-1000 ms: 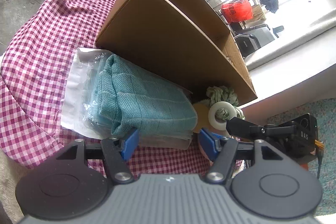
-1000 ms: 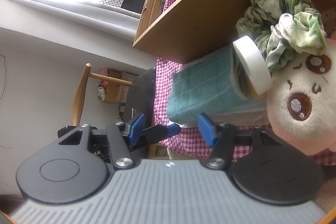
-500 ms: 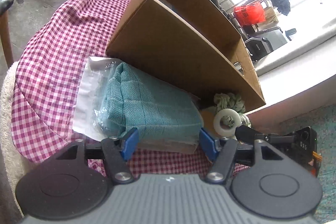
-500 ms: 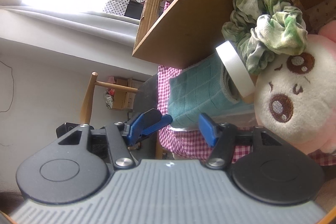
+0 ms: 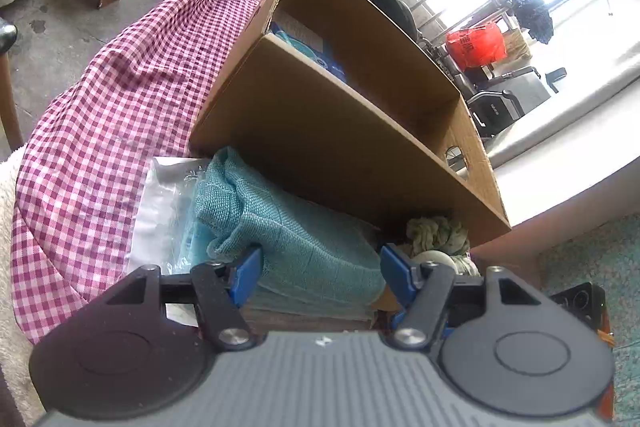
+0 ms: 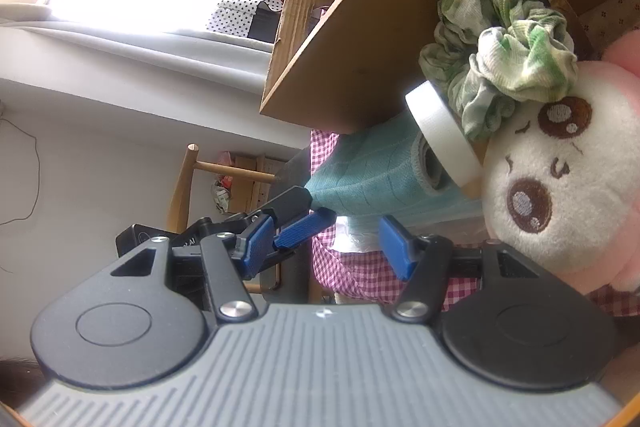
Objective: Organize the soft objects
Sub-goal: 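Close the right gripper on the folded edge of the teal towel, then lift the teal towel with the right gripper and carry it over the cardboard box, then lower the towel into the box, open the right gripper and withdraw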
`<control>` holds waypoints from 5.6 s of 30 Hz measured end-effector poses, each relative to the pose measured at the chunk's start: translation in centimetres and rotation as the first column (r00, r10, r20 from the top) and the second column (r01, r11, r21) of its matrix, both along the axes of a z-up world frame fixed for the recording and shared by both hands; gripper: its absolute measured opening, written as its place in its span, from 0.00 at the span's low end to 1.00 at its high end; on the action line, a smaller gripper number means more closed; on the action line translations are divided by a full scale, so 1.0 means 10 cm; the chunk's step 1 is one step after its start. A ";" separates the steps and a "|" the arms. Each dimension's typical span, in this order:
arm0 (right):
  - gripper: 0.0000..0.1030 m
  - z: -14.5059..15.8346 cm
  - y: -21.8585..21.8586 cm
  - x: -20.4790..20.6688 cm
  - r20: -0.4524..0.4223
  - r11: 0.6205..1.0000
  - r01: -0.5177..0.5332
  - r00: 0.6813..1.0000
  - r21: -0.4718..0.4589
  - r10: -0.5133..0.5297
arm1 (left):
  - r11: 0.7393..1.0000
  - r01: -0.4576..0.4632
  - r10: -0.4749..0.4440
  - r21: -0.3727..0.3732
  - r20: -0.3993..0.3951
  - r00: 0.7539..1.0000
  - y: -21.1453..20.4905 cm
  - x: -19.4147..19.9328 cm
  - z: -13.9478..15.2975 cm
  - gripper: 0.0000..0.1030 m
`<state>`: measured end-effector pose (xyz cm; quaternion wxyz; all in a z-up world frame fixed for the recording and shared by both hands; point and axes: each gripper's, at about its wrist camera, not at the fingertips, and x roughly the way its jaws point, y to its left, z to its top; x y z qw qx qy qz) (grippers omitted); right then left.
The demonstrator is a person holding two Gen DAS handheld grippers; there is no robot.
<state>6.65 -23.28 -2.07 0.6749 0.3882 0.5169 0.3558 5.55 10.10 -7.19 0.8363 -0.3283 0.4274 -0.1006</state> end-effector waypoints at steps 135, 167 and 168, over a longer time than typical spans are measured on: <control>0.81 -0.43 0.35 3.68 -0.052 0.906 0.121 0.987 -0.405 -0.155 | 0.981 0.049 -0.078 0.189 0.148 0.986 -0.30 2.34 1.43 0.86; 0.78 -0.16 0.36 3.51 0.084 0.751 0.210 0.976 -0.626 -0.202 | 0.987 -0.133 0.120 0.095 0.135 0.983 0.50 0.05 0.75 0.94; 0.80 -0.07 0.32 3.45 0.099 0.762 0.221 0.974 -0.608 -0.204 | 0.988 -0.119 0.106 0.096 0.139 0.985 0.46 0.05 0.76 0.94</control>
